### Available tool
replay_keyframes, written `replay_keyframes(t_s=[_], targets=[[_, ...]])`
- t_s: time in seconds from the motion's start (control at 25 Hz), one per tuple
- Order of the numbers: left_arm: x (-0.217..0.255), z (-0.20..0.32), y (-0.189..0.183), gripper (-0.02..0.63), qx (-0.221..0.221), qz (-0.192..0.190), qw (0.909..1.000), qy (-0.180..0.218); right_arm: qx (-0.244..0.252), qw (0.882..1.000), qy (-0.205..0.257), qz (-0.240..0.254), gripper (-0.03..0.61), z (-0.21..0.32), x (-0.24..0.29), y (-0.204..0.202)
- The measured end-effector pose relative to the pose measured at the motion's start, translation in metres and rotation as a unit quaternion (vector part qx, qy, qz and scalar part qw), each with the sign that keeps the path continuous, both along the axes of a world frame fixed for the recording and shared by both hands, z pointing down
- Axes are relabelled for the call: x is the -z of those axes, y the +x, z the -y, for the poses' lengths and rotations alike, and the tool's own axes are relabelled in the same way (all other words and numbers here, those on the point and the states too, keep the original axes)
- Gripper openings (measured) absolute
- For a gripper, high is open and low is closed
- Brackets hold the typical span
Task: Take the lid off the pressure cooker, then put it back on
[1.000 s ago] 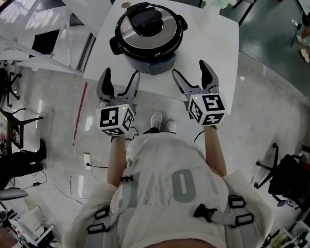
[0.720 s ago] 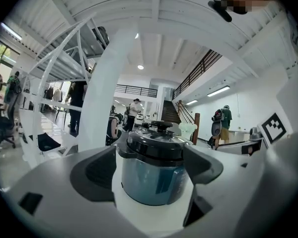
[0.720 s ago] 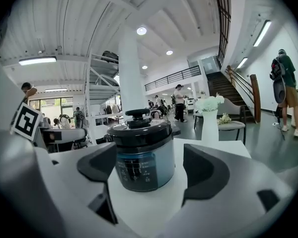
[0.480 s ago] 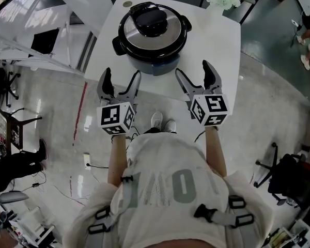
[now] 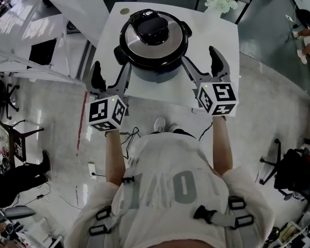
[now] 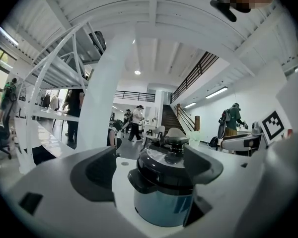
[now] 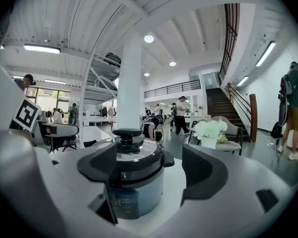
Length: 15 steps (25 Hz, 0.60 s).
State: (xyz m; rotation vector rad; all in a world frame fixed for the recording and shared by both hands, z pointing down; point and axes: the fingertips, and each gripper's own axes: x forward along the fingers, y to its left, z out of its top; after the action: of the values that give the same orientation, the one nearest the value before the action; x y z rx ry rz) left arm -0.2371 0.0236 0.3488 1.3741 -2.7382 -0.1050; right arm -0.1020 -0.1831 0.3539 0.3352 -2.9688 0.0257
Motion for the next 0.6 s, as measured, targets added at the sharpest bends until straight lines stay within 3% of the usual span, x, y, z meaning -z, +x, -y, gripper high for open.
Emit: replay_keyframes(t_s=[0.24, 0.4, 0.6], targets=[[0.027, 0.025, -0.016, 0.403, -0.040, 0.034, 0.9986, -0.006, 0.042, 0.998, 0.047, 0.005, 0.410, 0.000, 0.030, -0.038], [0.037, 0.059, -0.010, 0.403, -0.090, 0.051, 0.9941, -0.032, 0.124, 0.990, 0.073, -0.017, 0.410, -0.008, 0.034, -0.066], [0.035, 0.097, -0.008, 0.403, -0.134, 0.049, 0.9878, -0.063, 0.219, 0.971, 0.094, -0.032, 0.410, -0.010, 0.035, -0.098]])
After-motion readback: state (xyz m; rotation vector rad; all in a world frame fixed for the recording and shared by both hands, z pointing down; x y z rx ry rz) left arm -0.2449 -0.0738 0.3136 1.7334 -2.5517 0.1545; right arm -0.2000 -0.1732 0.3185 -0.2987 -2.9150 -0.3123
